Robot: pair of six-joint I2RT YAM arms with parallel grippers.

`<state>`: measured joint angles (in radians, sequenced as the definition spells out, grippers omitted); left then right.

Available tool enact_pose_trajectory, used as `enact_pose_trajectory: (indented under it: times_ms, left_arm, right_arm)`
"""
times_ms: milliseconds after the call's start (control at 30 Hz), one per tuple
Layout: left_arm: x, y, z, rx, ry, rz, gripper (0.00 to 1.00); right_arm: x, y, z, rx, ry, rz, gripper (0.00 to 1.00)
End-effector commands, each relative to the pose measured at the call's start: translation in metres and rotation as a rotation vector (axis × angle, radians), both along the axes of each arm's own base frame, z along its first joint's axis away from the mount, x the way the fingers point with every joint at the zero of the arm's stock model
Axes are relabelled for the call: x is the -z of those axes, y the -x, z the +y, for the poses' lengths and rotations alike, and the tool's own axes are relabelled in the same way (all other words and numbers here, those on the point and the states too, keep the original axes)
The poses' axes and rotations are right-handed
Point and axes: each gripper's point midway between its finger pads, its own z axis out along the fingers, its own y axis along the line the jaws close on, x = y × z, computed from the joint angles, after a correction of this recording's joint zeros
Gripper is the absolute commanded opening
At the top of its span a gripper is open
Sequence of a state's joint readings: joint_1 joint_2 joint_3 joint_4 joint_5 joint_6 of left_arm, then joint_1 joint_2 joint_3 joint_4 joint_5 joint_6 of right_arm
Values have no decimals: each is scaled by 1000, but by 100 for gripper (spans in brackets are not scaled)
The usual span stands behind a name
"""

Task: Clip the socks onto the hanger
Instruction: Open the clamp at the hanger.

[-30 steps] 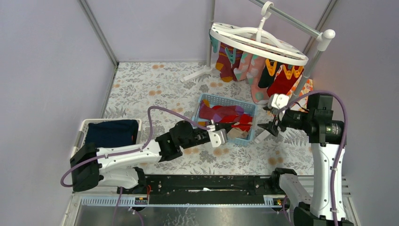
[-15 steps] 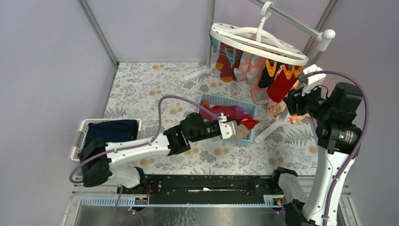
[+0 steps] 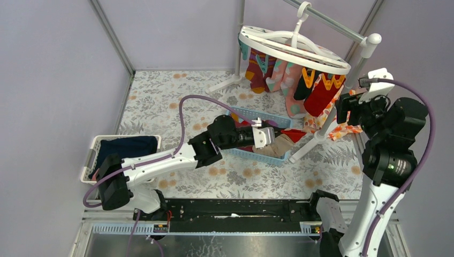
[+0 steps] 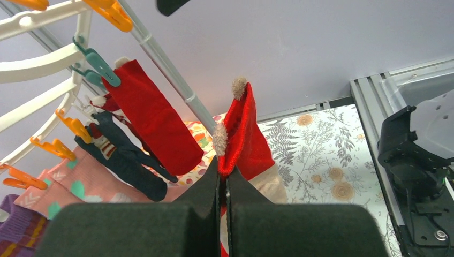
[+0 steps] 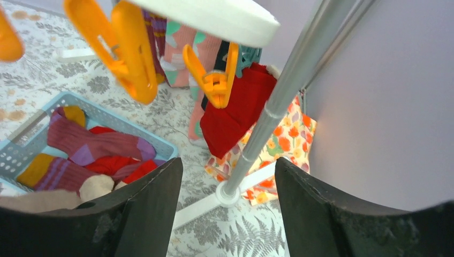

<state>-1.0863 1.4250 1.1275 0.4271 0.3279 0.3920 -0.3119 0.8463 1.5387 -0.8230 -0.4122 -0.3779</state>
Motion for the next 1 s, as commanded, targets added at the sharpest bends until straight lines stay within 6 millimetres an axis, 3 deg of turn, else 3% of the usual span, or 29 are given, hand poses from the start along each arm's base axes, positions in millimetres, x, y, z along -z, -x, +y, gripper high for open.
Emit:
enact_pose_trajectory:
  times_ms: [0,233,467,967]
  left_arm:
    - [1,7,1,40,-5,17,0]
    - [0,11,5,50,4,14,0]
    - [0,11,7,44,3,7,0]
    - [1,12,6,57,-1,4,0]
  right_arm:
    - [-14,-23,7,-63,-75,-75,71]
    - [-26,-44,16,-176,-111,-144,70]
    - [-23,-56,23,-271,-69,-181,70]
    - [-36,-53,35,-333,-155,-245,65]
